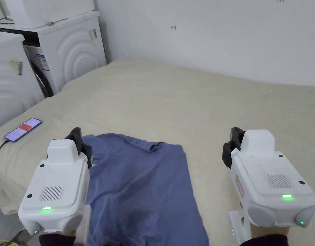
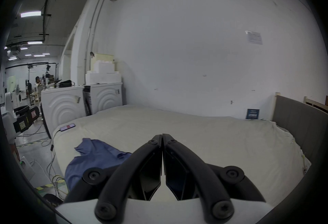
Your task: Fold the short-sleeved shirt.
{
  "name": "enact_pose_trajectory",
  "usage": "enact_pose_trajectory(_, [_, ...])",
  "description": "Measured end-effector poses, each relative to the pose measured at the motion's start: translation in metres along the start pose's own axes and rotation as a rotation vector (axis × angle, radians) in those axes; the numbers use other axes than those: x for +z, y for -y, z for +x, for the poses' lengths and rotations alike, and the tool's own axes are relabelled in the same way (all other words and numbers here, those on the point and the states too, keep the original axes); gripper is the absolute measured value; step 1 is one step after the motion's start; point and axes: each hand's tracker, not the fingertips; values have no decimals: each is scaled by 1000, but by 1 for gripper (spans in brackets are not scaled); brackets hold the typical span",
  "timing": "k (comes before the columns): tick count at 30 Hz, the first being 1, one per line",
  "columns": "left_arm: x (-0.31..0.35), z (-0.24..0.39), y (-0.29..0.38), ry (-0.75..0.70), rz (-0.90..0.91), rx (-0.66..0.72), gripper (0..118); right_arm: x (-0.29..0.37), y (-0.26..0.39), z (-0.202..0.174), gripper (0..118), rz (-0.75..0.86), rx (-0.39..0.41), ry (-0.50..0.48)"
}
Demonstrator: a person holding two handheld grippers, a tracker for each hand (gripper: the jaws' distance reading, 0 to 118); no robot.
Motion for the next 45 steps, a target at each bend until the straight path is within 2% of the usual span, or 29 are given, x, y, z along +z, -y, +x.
enact_pose_trajectory(5, [5, -24, 7, -49, -25, 4, 0, -7, 5, -24, 0, -10, -1, -56])
enact_pose_trajectory(11, [3, -32, 11, -49, -48, -4, 0, -12, 9, -34, 0, -23, 6, -85])
enact_pose_trajectory(16, [-17, -27, 13, 33, -137, 33, 0, -15, 11, -27, 0, -28, 14, -78])
enact_pose_trajectory(24, [-84, 8, 37, 174, -391, 71, 1, -23, 13, -2, 0, -46, 24, -23])
enact_pose_trajectory(26, [-103, 20, 48, 188, -479, 54, 15, -25, 14, 4, 0, -52, 27, -9])
enact_pose_trajectory(27, [-113, 28, 57, 201, -542, 41, 28, -26, 14, 8, 0, -55, 28, -1])
enact_pose_trajectory(28, [-123, 33, 64, 214, -613, 27, 51, -27, 15, 11, 0, -58, 30, 6])
enact_pose_trajectory(29, [-134, 40, 74, 220, -690, 19, 68, -27, 16, 14, 0, -62, 32, 14])
enact_pose_trajectory(31, [-147, 51, 91, 212, -804, 8, 88, -28, 19, 21, 0, -70, 34, 27])
enact_pose_trajectory(32, [-153, 56, 101, 203, -842, 9, 94, -29, 20, 25, 0, -76, 35, 35])
enact_pose_trajectory(34, [-163, 63, 119, 195, -917, 27, 101, -30, 24, 32, 0, -88, 36, 51])
enact_pose_trajectory(38, [-168, 76, 142, 233, -1027, 46, 101, -32, 32, 44, 0, -116, 38, 73])
enact_pose_trajectory(43, [-175, 91, 168, 223, -1146, -9, 100, -32, 41, 56, 0, -143, 33, 91])
enact_pose_trajectory(45, [-173, 89, 162, 223, -1121, 11, 98, -32, 44, 61, 0, -152, 30, 97])
